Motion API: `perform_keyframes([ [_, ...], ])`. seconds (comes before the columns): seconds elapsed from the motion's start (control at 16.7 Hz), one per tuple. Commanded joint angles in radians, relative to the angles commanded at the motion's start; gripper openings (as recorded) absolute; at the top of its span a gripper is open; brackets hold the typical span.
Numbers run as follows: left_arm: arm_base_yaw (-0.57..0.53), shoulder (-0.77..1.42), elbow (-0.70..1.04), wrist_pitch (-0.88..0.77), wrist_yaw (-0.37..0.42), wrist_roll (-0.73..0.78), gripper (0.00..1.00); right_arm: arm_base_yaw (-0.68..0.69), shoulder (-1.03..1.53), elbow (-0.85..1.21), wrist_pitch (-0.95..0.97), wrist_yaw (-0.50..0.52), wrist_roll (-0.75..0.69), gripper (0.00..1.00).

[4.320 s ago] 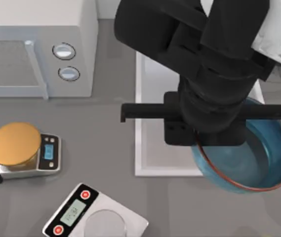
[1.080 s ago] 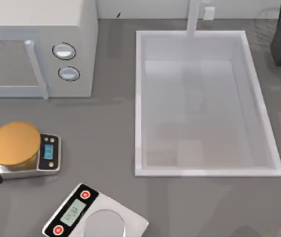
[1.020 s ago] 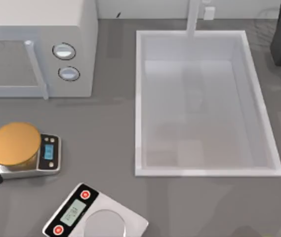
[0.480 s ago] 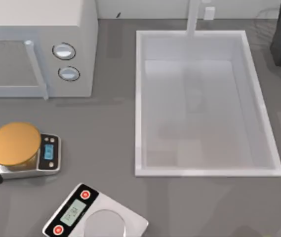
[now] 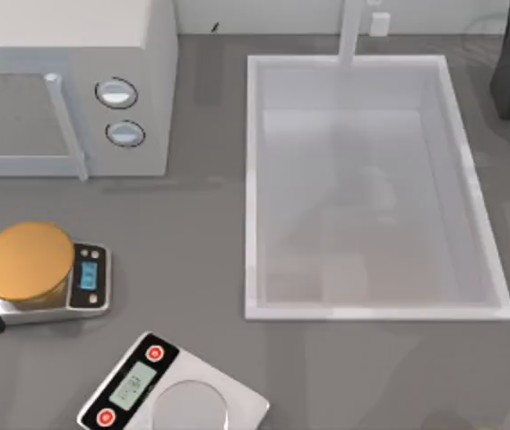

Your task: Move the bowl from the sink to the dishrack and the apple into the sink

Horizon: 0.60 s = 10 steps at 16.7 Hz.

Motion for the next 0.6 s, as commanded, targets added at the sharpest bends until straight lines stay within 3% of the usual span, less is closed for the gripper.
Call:
perform_keyframes([
  [0.6, 0.0, 0.0, 0.0, 0.0, 0.0, 0.0, 1.0, 0.003, -0.03, -0.014, -0.012, 0.004, 0.0, 1.0],
])
